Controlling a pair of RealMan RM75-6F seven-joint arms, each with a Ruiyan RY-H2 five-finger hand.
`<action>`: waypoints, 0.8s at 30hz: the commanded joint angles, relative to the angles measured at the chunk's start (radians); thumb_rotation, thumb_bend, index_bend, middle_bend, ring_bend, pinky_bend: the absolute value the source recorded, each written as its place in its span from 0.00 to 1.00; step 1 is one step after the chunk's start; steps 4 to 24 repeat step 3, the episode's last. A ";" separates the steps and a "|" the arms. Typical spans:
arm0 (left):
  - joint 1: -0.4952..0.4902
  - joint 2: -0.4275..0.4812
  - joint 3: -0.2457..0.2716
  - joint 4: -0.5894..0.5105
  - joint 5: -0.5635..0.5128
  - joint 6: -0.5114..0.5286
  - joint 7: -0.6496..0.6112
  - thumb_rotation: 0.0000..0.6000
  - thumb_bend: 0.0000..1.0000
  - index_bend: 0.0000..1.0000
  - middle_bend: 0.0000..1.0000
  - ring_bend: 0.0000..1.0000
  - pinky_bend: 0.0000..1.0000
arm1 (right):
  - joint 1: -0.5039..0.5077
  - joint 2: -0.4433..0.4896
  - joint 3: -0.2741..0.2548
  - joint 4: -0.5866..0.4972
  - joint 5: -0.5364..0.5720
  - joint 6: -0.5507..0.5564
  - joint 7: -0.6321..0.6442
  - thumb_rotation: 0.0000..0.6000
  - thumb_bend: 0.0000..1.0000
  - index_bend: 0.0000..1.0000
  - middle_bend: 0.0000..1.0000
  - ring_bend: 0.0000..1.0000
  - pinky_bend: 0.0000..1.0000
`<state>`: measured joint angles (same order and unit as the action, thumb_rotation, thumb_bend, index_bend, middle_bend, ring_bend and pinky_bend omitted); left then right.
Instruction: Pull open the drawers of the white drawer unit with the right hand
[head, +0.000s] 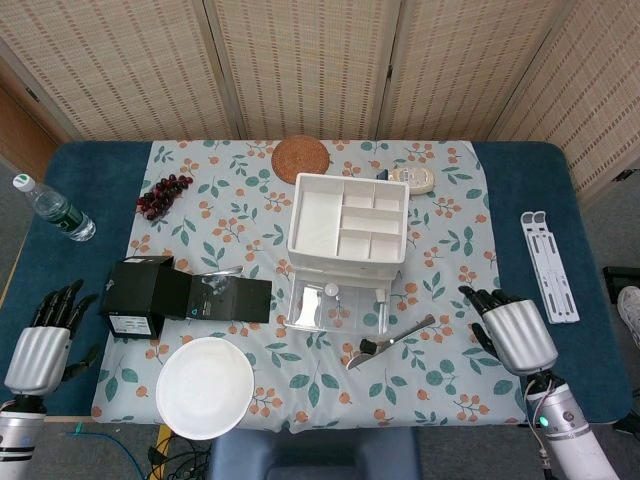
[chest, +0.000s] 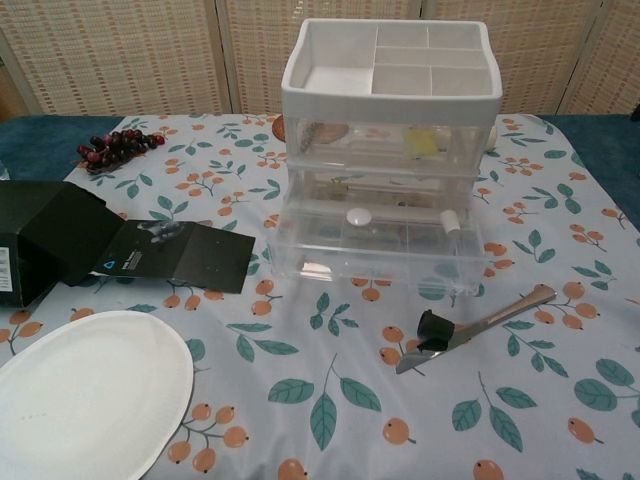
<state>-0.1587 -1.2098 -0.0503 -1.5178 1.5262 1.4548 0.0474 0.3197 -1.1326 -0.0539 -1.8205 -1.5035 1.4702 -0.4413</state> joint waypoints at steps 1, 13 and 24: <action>0.001 -0.002 0.001 -0.004 0.005 0.005 0.006 1.00 0.30 0.14 0.00 0.04 0.07 | -0.059 0.033 -0.023 0.013 0.019 0.005 0.096 1.00 0.40 0.09 0.19 0.18 0.35; 0.000 -0.004 0.002 -0.007 0.007 0.008 0.013 1.00 0.30 0.14 0.00 0.04 0.07 | -0.078 0.030 -0.025 0.031 0.009 0.017 0.131 1.00 0.40 0.08 0.18 0.17 0.33; 0.000 -0.004 0.002 -0.007 0.007 0.008 0.013 1.00 0.30 0.14 0.00 0.04 0.07 | -0.078 0.030 -0.025 0.031 0.009 0.017 0.131 1.00 0.40 0.08 0.18 0.17 0.33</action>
